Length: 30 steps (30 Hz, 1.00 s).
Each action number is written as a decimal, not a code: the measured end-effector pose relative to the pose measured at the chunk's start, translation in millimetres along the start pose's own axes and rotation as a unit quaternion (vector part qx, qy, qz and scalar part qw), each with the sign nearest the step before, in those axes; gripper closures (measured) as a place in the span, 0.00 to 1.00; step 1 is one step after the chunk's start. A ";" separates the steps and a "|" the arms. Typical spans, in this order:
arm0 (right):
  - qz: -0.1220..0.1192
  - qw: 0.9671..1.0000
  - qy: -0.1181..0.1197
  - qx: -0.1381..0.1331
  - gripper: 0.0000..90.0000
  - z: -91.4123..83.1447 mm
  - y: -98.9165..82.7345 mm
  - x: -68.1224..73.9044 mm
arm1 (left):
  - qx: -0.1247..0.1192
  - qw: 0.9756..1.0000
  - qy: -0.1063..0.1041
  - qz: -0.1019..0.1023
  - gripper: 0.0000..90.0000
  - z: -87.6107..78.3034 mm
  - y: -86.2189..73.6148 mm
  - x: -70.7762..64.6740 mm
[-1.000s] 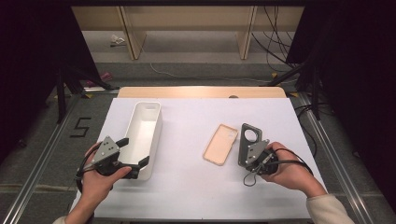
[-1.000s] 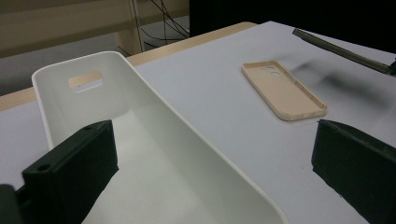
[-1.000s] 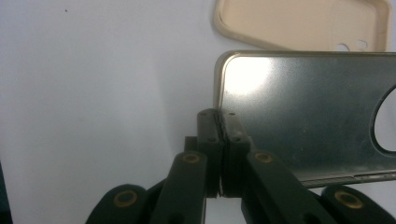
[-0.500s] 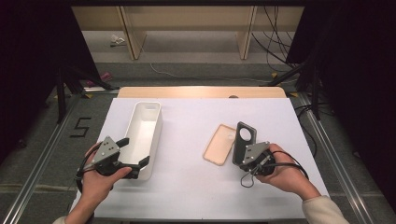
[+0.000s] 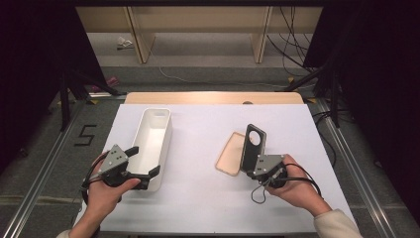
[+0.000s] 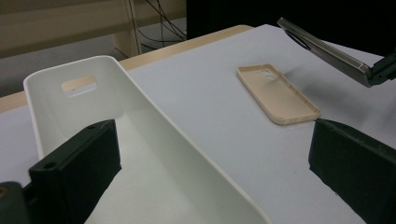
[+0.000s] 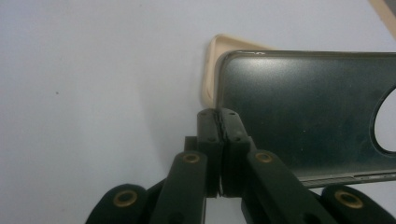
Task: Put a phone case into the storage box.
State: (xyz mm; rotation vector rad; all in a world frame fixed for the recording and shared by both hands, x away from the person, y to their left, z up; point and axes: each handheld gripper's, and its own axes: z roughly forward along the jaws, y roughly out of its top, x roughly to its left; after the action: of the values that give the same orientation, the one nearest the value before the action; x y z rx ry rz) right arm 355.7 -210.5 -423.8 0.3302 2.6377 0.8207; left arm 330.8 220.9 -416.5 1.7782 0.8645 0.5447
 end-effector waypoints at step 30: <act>-0.038 0.999 0.021 -0.021 0.99 12.8 27.5 23.7 | 0.037 0.998 -0.041 0.027 0.14 65.1 67.2 -49.6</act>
State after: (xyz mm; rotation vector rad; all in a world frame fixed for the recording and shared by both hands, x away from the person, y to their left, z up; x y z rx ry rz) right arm 342.4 -174.4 -423.9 0.2029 2.6496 0.8642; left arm 365.6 129.7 -375.3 1.8824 0.7909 0.4767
